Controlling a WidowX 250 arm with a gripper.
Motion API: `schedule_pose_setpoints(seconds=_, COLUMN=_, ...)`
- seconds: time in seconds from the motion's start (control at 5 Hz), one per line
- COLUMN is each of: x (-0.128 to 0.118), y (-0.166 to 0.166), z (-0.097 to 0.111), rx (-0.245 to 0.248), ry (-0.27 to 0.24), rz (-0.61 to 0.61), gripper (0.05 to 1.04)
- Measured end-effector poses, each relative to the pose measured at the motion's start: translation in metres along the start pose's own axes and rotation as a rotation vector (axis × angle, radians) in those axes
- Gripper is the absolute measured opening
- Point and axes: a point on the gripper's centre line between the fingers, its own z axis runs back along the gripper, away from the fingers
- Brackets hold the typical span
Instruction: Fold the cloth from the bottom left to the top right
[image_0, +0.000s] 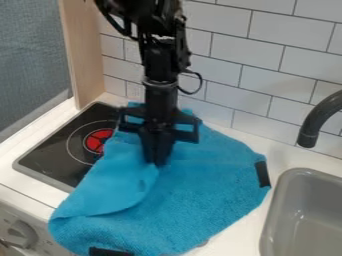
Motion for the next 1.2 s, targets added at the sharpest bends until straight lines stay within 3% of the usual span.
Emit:
schedule_pose_setpoints(seconds=0.4, x=-0.002, y=-0.003, z=0.002, rx=-0.021, ry=0.01, rz=-0.02, gripper=0.829)
schedule_pose_setpoints(seconds=0.6, x=-0.004, y=-0.004, z=0.01, rx=-0.032, ry=0.002, rz=-0.026, gripper=1.018)
schedule_pose_setpoints(seconds=0.8, x=-0.005, y=-0.005, z=0.022, rx=-0.062, ry=0.005, rz=-0.025, gripper=1.007)
schedule_pose_setpoints(seconds=1.2, x=-0.011, y=0.003, z=0.061, rx=-0.084, ry=-0.043, rz=-0.019, gripper=0.998)
